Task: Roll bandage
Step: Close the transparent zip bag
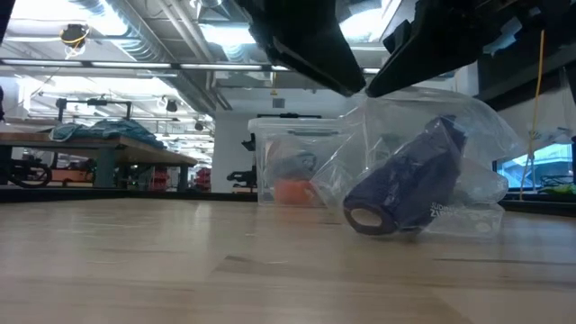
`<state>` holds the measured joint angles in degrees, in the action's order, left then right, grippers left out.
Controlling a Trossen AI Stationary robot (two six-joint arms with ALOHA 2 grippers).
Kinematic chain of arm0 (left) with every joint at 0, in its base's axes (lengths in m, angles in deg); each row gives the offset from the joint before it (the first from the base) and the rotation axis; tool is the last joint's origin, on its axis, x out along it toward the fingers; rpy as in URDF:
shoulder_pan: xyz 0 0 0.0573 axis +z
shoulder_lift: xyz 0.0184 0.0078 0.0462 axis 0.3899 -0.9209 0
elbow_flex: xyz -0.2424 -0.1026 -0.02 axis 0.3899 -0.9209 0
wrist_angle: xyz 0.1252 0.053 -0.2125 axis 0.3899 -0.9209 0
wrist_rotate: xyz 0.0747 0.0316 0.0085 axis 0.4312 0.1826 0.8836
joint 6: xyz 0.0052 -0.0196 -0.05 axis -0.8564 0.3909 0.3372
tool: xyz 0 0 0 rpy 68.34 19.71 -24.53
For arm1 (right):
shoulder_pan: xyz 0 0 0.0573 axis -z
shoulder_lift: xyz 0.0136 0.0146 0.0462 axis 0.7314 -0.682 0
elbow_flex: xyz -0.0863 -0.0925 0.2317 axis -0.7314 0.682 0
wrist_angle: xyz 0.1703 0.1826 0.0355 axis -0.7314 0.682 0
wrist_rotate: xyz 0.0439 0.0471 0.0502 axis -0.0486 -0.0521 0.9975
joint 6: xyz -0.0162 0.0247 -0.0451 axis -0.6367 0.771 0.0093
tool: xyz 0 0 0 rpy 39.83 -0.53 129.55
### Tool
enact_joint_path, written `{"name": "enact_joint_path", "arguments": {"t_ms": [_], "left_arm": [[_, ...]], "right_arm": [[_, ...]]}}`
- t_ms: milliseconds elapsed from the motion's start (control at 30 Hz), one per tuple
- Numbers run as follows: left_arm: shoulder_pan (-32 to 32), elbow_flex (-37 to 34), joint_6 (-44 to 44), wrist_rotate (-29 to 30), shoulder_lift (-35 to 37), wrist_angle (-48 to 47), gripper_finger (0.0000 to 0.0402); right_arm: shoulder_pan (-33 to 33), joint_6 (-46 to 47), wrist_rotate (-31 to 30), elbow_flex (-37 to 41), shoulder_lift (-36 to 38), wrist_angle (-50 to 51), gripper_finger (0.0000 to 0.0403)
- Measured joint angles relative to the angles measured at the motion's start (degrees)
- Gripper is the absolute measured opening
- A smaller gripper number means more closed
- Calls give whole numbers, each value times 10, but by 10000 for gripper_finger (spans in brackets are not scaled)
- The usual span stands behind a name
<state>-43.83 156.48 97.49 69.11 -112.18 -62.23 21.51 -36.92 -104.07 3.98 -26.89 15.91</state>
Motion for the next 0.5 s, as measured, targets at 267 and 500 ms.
{"name": "enact_joint_path", "arguments": {"t_ms": [267, 500], "left_arm": [[8, 0, 1, 24, 0, 6, 88], [14, 0, -2, 17, 0, 6, 7]], "right_arm": [[0, 0, 1, 0, 0, -1, 31], [0, 0, 5, 0, 0, 0, 31]]}}
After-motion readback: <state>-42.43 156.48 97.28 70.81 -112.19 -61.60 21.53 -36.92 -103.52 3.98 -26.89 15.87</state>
